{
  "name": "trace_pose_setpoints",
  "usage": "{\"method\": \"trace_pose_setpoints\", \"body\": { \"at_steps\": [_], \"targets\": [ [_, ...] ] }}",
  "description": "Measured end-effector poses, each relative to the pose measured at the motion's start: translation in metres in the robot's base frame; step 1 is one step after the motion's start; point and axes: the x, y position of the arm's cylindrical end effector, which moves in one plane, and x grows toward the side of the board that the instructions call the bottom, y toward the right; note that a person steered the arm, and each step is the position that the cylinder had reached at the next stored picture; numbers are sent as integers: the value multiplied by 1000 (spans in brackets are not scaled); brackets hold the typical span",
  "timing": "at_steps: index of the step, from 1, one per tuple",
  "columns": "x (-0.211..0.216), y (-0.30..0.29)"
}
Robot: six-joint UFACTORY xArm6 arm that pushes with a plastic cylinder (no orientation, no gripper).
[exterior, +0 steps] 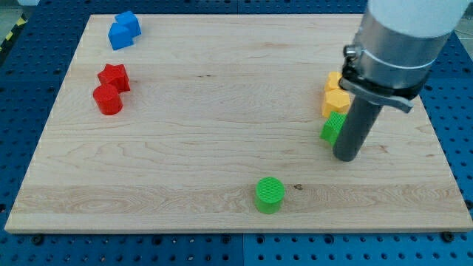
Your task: Place your hand at right side of the green circle
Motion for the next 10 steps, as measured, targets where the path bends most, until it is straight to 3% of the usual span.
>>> {"method": "trace_pose_setpoints", "body": {
  "at_steps": [5,10],
  "targets": [
    [-15,-1],
    [8,-1]
  ]
}}
